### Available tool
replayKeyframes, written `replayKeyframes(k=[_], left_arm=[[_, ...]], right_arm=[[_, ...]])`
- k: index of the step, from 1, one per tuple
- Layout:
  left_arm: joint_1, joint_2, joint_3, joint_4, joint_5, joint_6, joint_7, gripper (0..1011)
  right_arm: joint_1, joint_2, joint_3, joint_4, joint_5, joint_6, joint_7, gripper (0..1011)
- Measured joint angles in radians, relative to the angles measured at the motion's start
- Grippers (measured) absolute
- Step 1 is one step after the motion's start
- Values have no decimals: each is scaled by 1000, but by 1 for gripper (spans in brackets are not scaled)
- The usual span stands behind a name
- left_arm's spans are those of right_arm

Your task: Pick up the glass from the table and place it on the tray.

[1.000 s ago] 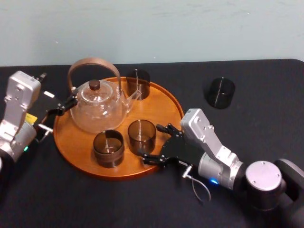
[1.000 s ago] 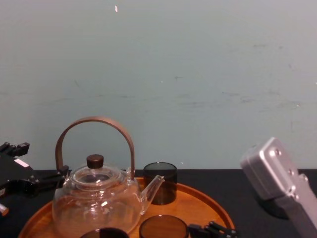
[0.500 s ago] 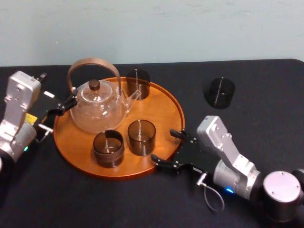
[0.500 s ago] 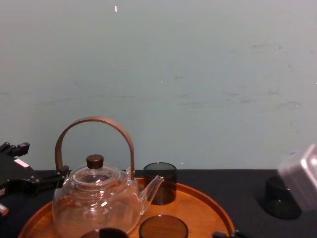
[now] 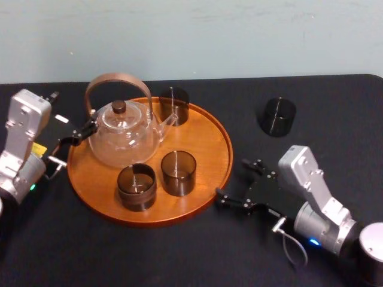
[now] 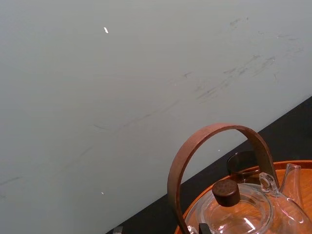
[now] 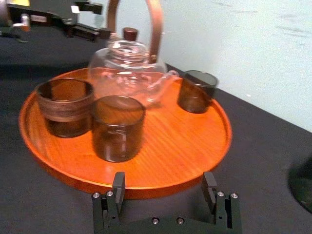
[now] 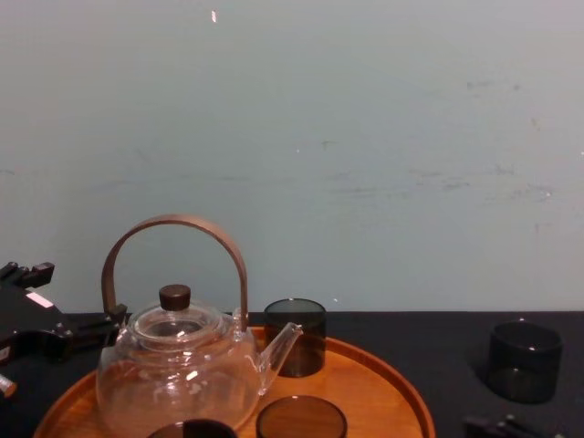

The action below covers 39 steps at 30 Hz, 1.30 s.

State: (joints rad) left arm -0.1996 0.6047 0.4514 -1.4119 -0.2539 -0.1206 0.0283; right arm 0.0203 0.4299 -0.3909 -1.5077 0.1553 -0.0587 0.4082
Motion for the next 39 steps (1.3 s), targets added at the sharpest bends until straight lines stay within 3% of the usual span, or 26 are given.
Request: replayKeyframes(k=[12, 39], left_arm=[[0, 0, 0, 0, 0, 0, 0, 1009], [0, 0, 0, 0, 0, 0, 0, 1009]], right_arm=[[-12, 2, 65, 0, -10, 1, -48, 1002], [32, -39, 198, 107, -31, 25, -110, 1002]])
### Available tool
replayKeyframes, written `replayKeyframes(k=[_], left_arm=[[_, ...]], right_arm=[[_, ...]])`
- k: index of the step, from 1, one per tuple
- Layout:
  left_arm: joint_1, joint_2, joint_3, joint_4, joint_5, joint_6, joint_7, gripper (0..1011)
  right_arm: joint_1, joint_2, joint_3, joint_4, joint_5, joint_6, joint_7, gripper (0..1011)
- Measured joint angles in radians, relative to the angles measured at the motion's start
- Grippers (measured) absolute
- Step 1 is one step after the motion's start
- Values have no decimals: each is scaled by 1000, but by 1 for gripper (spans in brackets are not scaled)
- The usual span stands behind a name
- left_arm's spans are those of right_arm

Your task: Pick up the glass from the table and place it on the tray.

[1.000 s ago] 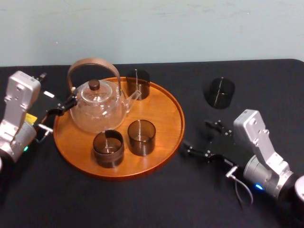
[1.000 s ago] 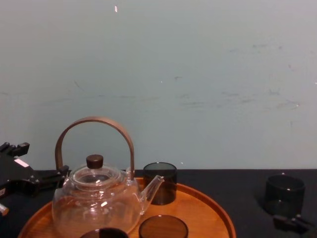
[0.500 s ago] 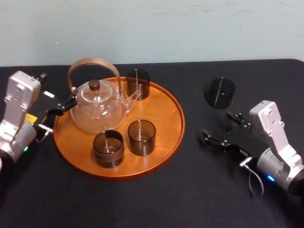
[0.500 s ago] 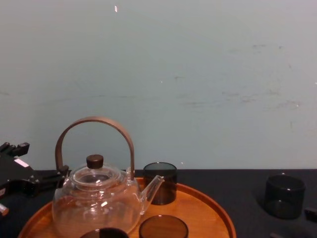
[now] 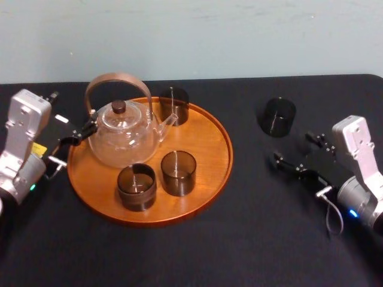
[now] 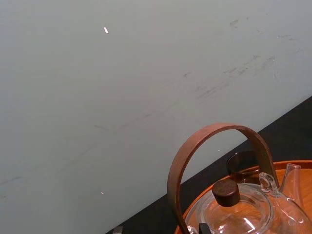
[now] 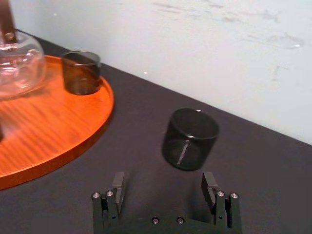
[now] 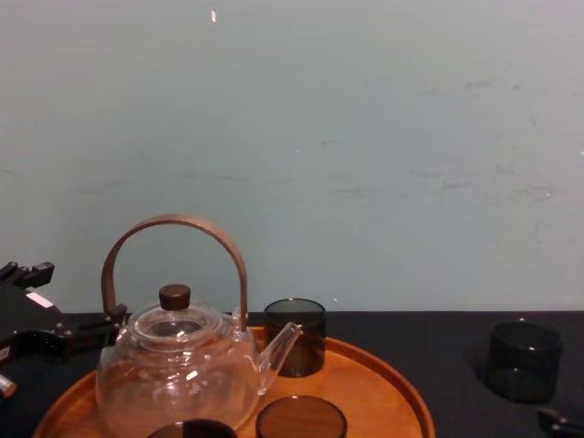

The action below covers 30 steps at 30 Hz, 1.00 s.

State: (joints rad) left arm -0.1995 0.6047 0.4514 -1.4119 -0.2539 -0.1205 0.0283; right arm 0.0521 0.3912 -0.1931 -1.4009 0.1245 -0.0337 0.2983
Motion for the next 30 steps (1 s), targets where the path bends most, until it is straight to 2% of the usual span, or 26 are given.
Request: replayKeyframes(k=[12, 30], left_arm=[[0, 0, 0, 0, 0, 0, 0, 1010], [0, 0, 0, 0, 0, 0, 0, 1010]], right_arm=[[73, -20, 21, 54, -18, 9, -6, 1002], [183, -61, 1, 184, -17, -2, 27, 1002]])
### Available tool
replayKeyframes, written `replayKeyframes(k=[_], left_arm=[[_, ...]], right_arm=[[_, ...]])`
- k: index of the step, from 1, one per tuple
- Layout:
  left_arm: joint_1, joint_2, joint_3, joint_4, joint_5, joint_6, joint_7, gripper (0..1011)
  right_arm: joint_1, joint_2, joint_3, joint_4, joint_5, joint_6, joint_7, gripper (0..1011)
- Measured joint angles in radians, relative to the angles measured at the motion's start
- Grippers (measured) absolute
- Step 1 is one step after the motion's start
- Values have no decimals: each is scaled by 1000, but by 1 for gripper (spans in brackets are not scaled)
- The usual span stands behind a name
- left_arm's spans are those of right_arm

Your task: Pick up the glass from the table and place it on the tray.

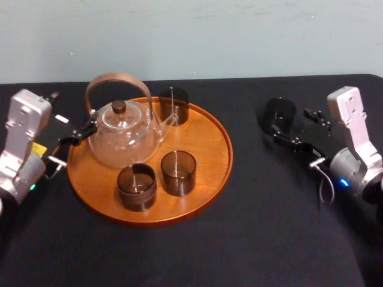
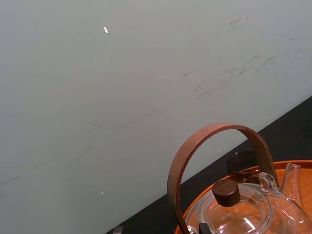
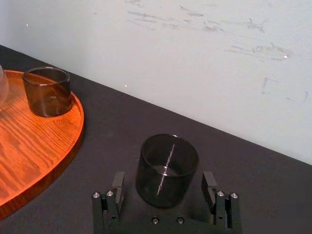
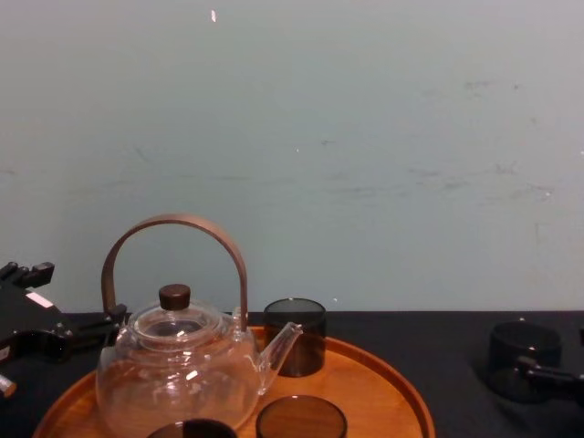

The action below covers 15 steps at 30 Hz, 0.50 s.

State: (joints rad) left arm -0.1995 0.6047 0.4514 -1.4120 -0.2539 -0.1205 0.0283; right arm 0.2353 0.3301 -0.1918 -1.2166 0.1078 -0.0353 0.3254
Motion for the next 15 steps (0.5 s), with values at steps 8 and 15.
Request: replayKeyframes(k=[8, 15], left_arm=[[0, 0, 0, 0, 0, 0, 0, 1010], [0, 0, 0, 0, 0, 0, 0, 1010]], right_arm=[[49, -16, -16, 66, -1, -16, 8, 1002], [93, -29, -29, 125, -8, -28, 9, 1002]])
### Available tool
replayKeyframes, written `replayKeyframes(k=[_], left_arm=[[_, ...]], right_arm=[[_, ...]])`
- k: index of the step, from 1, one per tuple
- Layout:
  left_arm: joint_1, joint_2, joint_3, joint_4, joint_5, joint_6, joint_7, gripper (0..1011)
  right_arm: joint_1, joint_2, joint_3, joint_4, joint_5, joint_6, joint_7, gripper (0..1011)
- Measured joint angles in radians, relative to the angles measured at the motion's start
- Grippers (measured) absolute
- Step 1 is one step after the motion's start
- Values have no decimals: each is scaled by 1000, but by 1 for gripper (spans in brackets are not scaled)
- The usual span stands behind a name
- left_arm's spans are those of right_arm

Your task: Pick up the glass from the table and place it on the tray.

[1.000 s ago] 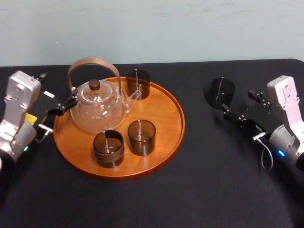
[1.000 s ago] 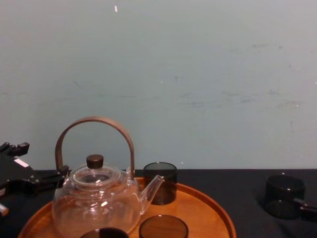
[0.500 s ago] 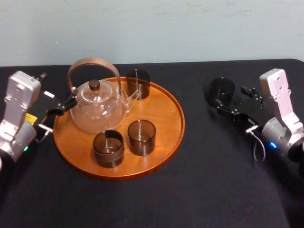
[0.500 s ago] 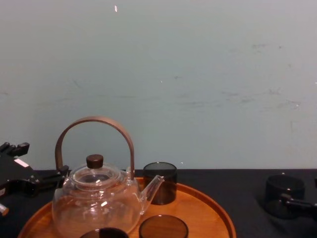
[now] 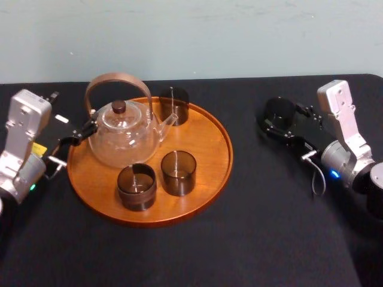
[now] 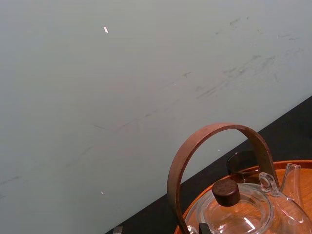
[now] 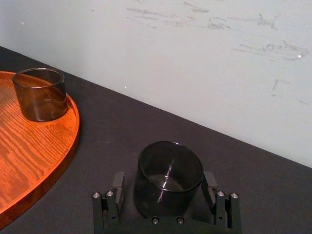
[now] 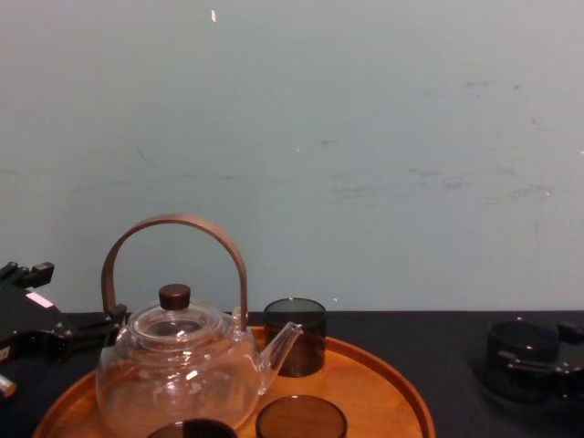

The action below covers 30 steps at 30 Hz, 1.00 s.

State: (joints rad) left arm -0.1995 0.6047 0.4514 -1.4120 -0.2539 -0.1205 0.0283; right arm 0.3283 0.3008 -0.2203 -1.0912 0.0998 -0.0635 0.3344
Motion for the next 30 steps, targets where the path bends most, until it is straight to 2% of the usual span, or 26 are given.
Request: replayKeyframes(k=[22, 30], left_arm=[[0, 0, 0, 0, 0, 0, 0, 1009], [0, 0, 0, 0, 0, 0, 0, 1009]], right_arm=[[119, -46, -23, 162, -34, -28, -13, 1002], [117, -45, -23, 158, -34, -28, -13, 1002]])
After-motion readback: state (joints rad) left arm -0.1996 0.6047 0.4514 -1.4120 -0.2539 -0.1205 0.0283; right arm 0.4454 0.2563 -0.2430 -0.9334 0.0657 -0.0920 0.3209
